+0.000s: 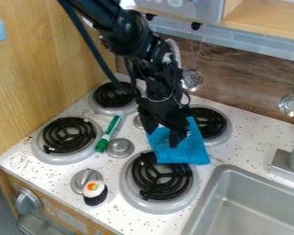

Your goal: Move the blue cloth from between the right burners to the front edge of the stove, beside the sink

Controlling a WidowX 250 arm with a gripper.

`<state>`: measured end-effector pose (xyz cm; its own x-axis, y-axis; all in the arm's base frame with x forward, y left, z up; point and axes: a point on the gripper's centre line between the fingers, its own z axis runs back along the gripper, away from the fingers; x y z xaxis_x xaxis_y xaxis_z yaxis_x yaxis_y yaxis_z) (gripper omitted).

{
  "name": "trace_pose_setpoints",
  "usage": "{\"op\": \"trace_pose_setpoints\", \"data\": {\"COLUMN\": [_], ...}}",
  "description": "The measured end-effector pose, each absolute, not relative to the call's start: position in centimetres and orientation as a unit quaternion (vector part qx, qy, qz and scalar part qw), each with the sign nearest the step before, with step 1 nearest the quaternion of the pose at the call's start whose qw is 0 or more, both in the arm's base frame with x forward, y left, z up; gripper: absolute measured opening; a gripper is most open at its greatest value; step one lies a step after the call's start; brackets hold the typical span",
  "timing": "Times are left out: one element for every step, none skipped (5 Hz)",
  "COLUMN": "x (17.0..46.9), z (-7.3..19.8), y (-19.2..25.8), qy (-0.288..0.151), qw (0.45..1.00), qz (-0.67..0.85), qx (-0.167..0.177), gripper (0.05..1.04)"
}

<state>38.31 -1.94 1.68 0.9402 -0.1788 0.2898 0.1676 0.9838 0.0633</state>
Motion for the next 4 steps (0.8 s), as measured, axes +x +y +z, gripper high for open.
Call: {"op": "trace_pose_setpoints", "data": {"x": [39.7, 40.2, 40.3, 40.6], "z": [1.0, -0.1, -1.9, -2.6], "y": [-3.2, -3.6, -3.3, -3.2], "qy": [-0.150, -0.141, -0.127, -0.120], "qw": [0.985, 0.985, 0.988, 0.989], "qz": [-0.089, -0.092, -0.082, -0.073], "qx": [0.019, 0.027, 0.033, 0.037], "gripper": [0.997, 0.997, 0.997, 0.954]}}
